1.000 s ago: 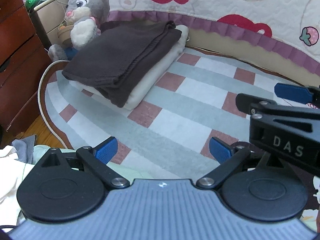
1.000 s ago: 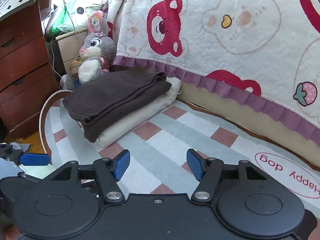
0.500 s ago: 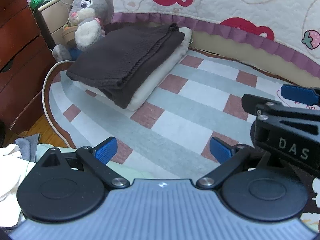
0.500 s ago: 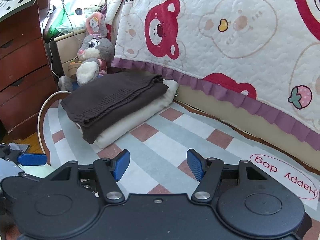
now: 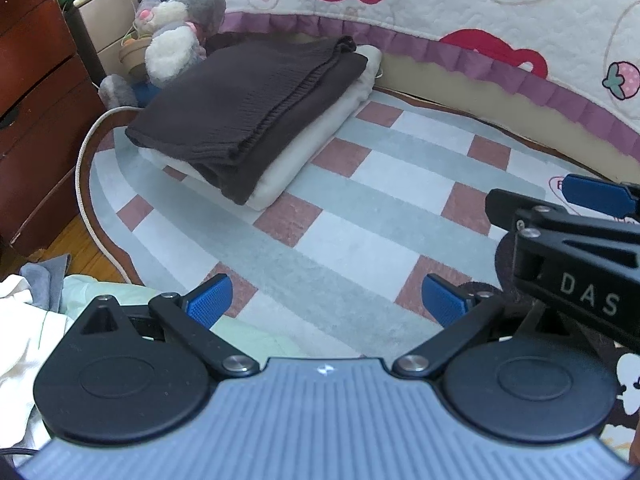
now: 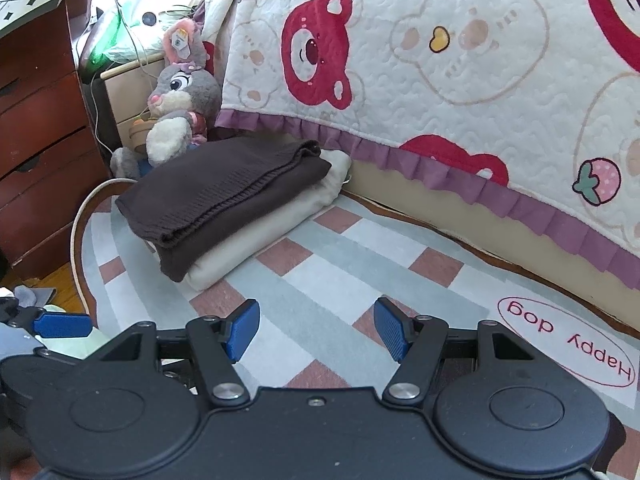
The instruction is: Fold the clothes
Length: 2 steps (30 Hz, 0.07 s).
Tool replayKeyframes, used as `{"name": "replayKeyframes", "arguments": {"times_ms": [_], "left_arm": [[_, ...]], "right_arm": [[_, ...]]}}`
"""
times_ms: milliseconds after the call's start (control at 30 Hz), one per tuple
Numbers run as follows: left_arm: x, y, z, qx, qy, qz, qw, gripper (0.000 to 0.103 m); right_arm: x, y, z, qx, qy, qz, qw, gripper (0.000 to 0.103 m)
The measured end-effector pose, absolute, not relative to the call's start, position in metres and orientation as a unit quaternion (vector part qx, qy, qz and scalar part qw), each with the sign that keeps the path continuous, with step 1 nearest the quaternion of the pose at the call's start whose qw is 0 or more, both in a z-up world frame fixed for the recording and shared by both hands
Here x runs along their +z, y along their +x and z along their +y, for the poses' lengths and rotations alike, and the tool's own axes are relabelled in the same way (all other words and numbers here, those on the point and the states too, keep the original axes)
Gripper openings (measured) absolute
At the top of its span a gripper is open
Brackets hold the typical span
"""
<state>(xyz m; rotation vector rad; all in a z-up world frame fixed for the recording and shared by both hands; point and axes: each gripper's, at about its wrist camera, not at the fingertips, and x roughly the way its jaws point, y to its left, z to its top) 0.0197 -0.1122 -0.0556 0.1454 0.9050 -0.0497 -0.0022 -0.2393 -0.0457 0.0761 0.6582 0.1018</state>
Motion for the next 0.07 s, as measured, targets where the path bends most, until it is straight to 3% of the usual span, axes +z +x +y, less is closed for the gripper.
{"name": "replayKeyframes", "arguments": {"times_ms": [67], "left_arm": [[-0.0555,0.0197,-0.1121,-0.024,0.069,0.437,0.896,0.103]], "right_arm": [[-0.0463,-0.0022,-0.2392,0.052,0.037,0.324,0.944,0.068]]}}
